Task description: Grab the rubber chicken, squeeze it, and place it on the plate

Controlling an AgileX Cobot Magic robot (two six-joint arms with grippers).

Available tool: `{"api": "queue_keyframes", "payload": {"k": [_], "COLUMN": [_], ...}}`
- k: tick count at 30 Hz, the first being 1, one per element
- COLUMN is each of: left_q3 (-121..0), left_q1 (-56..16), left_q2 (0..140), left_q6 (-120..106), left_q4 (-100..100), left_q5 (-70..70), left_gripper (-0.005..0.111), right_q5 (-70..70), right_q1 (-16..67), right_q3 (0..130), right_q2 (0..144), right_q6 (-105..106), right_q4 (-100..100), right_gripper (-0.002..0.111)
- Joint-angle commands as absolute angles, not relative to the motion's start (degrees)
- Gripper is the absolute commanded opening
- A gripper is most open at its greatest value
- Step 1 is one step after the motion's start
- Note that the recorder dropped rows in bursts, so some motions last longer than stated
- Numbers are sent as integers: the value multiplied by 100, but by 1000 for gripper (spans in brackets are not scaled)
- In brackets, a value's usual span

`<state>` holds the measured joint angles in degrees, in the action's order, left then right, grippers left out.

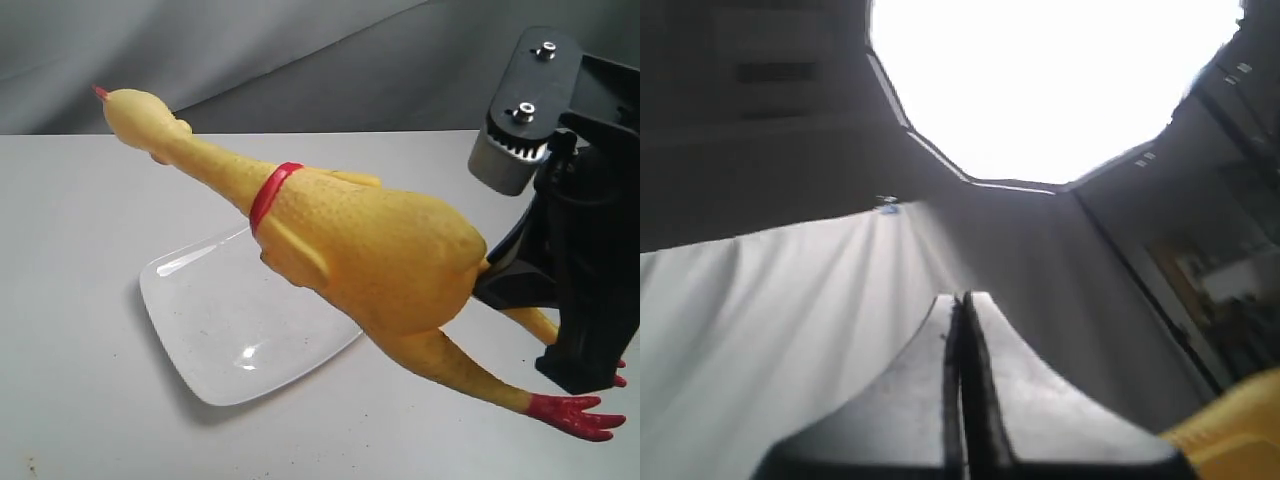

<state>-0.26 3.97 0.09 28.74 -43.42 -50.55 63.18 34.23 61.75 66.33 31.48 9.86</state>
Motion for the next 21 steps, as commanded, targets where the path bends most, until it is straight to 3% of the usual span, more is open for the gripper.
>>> {"api": "queue_keyframes", "payload": {"k": [1, 4, 9, 14, 21], "left_q3": [0, 0, -1007, -2669, -4071], "left_q1": [407, 407, 407, 313, -851], "left_q2": [400, 1119, 2360, 3398, 4788], "left_q6": [4324, 4909, 5628, 5997, 5839], "left_q4": [-5947, -6075, -6419, -8530, -9995], "left_q5": [-5329, -5784, -6058, -5660, -5319], "left_gripper": [11, 31, 79, 83, 83], "right_q5": [6138, 6139, 6165, 6165, 6189], "right_q1": [3409, 3409, 3409, 3409, 3409], "right_q3": [6179, 6179, 6179, 6179, 6179], "right_q2": [6624, 6624, 6624, 6624, 6624], "right_q6": [3160, 3160, 3170, 3170, 3170], "right_q4": [1118, 1198, 1406, 1406, 1608], "right_gripper": [0, 0, 0, 0, 0]}}
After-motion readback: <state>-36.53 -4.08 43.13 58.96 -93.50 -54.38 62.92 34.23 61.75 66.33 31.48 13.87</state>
